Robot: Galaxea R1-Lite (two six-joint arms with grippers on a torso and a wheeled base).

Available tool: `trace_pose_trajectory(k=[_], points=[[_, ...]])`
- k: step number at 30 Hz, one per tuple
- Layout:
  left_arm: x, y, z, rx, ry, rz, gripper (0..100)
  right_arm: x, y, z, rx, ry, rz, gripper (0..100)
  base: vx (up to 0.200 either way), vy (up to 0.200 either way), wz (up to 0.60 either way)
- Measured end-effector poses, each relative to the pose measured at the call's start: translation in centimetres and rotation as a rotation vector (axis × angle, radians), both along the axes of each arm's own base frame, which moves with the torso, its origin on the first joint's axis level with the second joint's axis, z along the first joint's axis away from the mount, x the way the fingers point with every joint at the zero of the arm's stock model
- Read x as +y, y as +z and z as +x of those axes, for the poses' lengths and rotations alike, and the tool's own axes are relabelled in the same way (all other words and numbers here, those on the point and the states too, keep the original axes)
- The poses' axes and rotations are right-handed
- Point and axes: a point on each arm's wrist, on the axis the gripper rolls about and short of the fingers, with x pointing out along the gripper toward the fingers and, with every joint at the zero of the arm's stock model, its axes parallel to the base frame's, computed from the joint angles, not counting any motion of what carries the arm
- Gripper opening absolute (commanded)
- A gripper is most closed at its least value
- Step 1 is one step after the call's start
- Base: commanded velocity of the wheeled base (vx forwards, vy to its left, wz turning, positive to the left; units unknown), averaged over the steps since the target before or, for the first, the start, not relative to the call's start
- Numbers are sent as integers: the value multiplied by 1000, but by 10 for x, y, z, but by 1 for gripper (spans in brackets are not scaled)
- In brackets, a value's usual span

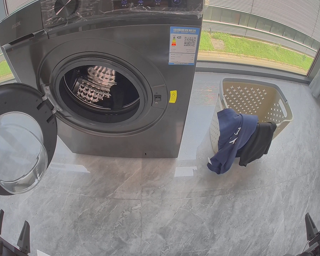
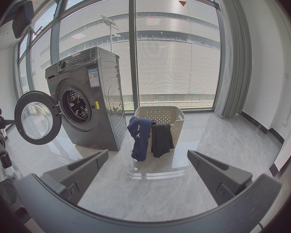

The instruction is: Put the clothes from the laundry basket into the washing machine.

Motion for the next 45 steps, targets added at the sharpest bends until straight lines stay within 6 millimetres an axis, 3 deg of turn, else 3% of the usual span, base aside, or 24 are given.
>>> trace_pose_trajectory(k=[9,21,30,36,45], points=[[0,0,0,2,-8,-15,100,0,0,0,1,2,0,100,0,0,0],[0,0,0,2,-5,-11,100,0,0,0,1,1,0,100,0,-200,0],[0,3,0,-25,-6,-5,100,0,0,0,1,2,0,100,0,0,0],[0,21,-5,-112,-17,-37,100,0,0,0,2,2,0,100,0,0,0],[-1,19,-4,-105,-34,-52,100,0,0,0,2,1,0,100,0,0,0]])
